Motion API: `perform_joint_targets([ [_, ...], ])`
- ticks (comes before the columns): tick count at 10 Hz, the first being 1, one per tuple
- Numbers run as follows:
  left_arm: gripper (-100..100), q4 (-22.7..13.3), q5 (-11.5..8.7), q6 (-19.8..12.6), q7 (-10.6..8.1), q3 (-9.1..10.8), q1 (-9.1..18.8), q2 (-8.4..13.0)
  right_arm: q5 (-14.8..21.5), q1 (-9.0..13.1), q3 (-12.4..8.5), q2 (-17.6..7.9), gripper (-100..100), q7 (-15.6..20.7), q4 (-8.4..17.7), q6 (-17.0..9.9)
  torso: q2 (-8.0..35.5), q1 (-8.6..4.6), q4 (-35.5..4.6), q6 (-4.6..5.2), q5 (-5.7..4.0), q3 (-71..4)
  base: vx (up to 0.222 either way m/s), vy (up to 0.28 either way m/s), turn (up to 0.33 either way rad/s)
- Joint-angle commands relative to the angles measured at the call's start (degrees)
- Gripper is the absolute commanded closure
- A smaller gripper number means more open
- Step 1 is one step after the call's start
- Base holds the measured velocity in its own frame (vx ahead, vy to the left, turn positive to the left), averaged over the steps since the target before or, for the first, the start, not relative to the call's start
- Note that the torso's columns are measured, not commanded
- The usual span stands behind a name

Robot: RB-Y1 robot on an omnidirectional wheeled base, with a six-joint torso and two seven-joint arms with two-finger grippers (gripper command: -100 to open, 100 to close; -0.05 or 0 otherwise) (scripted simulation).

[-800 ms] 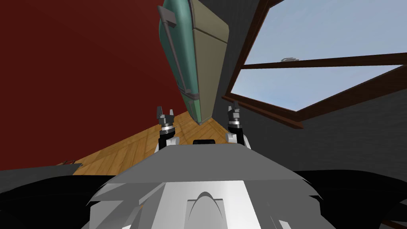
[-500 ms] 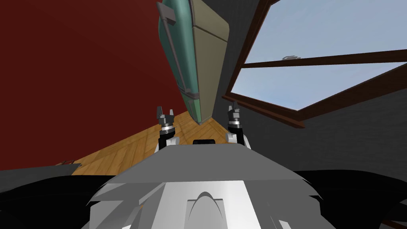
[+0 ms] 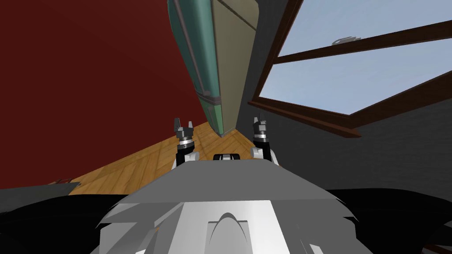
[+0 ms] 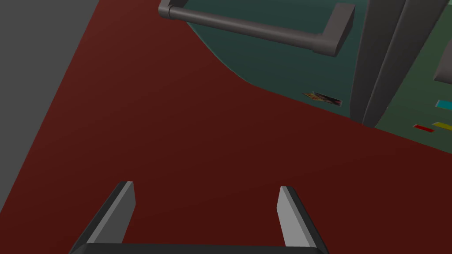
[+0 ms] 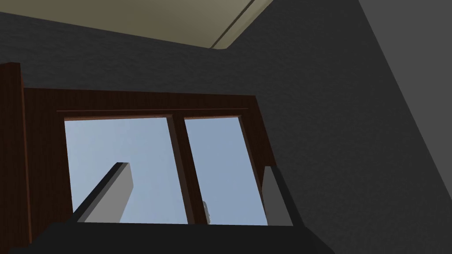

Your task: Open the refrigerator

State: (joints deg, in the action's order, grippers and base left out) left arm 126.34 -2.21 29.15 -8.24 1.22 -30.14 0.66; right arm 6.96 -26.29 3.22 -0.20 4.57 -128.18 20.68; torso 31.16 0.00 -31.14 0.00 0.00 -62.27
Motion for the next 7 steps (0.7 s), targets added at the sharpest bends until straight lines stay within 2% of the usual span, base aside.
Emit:
perform_joint_targets([
  [1, 0, 0.0, 0.0, 0.0, 0.0, 0.0, 0.0, 0.0, 0.0, 0.0, 0.0, 0.0, 0, 0.0, 0.0, 0.0, 4.2, 0.0, -4.2, 0.0, 0.0, -8.5, 0.0, 0.0, 0.0],
  [2, -100, 0.1, -0.2, -0.6, 0.02, 0.22, 0.1, 1.9, 0.0, 0.0, 0.0, 0.0, 0, 0.0, 0.0, 0.0, 8.5, 0.0, -8.5, 0.0, 0.0, -16.9, 0.03, -0.014, 0.026],
  [3, -100, 0.2, -0.4, -1.1, 0.03, 0.43, 0.2, 3.1, 0.0, 0.0, 0.0, 0.0, 0, 0.0, 0.0, 0.0, 10.3, -0.03, -10.3, 0.0, -0.01, -20.9, 0.078, -0.031, 0.04],
  [5, -100, 0.5, -1.0, -2.7, 0.08, 1.02, 0.4, 5.2, 0.0, 0.0, 0.0, 0.0, 0, 0.0, 0.0, 0.0, 10.9, -0.08, -11.0, 0.0, -0.02, -22.4, 0.098, -0.042, 0.053],
  [6, -100, 0.9, -1.7, -4.6, 0.13, 1.77, 0.6, 6.5, 0.0, 0.0, 0.0, 0.0, 0, 0.0, 0.0, 0.0, 11.0, -0.02, -11.1, 0.0, -0.01, -22.4, 0.174, -0.076, 0.093],
  [7, -100, 1.1, -2.1, -5.7, 0.17, 2.18, 0.8, 6.9, 0.0, 0.0, 0.0, 0.0, 0, 0.0, 0.0, 0.0, 10.9, -0.1, -11.1, -0.01, -0.02, -22.4, 0.239, -0.099, 0.101],
])
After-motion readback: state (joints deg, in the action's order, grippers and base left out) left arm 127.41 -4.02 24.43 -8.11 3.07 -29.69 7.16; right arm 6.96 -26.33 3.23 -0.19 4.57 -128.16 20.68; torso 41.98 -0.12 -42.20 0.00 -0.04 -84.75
